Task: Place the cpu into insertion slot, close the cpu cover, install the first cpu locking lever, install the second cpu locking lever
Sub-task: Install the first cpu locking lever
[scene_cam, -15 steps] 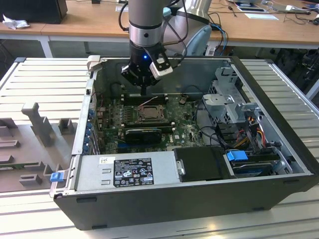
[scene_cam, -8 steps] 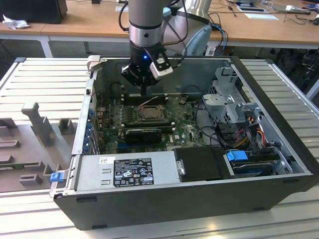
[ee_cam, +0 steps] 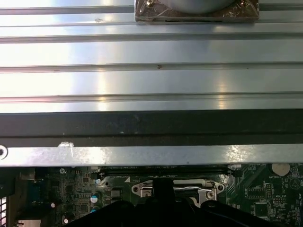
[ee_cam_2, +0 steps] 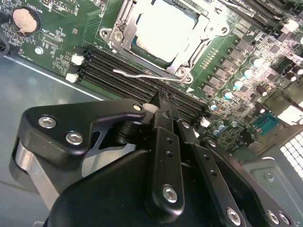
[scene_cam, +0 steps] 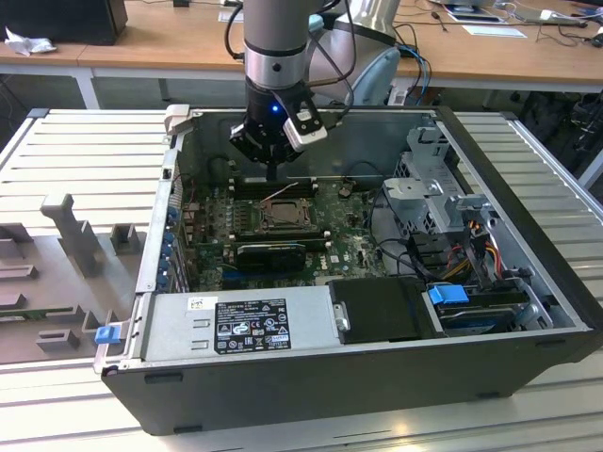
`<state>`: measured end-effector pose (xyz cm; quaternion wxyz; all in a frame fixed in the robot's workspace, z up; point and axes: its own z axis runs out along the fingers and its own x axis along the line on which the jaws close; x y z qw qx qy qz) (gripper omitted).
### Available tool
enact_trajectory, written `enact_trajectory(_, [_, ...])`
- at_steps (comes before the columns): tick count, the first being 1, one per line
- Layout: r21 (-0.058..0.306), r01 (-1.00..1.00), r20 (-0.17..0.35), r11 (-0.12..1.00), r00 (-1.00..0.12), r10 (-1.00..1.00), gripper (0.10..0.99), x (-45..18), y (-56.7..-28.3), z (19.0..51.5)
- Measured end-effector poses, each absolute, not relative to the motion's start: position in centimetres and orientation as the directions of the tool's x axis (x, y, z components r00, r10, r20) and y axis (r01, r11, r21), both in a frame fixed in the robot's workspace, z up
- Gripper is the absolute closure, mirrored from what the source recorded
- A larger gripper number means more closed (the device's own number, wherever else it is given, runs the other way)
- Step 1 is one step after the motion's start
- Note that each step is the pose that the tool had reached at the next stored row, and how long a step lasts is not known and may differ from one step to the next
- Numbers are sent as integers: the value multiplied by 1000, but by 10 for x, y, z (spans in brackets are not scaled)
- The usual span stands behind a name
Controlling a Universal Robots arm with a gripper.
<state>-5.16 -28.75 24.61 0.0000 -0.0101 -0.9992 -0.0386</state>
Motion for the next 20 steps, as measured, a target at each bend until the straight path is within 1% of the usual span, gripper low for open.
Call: enact_trajectory(20, [80,-46,0,996,-999,-46,980,-24,-284,223])
